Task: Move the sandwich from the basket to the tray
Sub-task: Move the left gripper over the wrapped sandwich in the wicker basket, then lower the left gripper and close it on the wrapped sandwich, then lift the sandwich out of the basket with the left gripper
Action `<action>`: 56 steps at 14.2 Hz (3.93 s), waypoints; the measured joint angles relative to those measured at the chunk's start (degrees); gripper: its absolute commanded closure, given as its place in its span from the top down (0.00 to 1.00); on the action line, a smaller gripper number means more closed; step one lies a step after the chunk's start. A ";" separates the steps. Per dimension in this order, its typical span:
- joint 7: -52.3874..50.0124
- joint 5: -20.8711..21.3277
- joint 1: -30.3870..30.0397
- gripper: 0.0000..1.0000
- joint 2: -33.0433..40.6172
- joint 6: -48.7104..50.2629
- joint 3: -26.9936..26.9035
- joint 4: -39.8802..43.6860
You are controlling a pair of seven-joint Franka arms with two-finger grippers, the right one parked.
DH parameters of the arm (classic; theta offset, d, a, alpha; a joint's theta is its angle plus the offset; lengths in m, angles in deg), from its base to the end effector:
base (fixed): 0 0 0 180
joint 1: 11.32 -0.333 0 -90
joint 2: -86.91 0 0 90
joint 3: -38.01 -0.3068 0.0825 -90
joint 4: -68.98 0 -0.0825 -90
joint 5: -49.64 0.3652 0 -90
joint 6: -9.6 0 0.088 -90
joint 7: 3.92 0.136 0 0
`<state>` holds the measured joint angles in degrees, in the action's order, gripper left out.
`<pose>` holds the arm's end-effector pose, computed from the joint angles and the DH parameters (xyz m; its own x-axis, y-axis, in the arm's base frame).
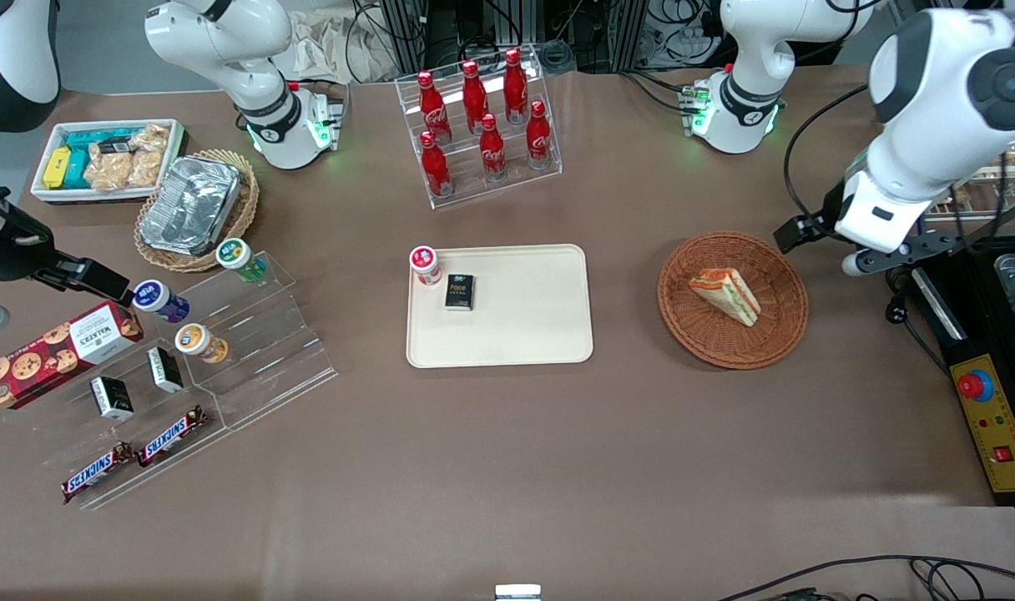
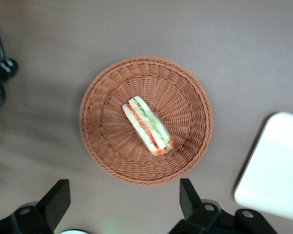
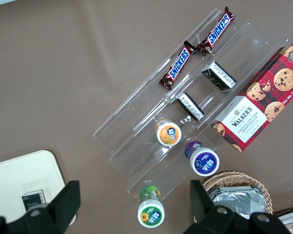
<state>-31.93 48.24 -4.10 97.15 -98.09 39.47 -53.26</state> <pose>0.4679 -0.0743 0.4470 0.9378 0.3391 -0.0750 0.3386 -0.9407 -0.0193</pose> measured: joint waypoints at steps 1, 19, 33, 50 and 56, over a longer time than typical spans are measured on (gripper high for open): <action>-2.92 -0.61 0.00 1.00 0.26 -3.56 0.00 -2.97; -34.80 6.53 5.19 1.00 -9.06 -39.87 0.12 -23.67; -40.73 8.28 5.22 0.03 -10.98 -40.56 0.05 -23.50; -24.47 3.64 5.38 0.00 -8.04 11.82 0.30 16.50; -15.85 1.25 5.59 0.00 -7.30 13.61 0.74 21.28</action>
<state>-47.78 49.49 1.49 89.85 -84.48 40.21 -31.98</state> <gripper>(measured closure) 0.894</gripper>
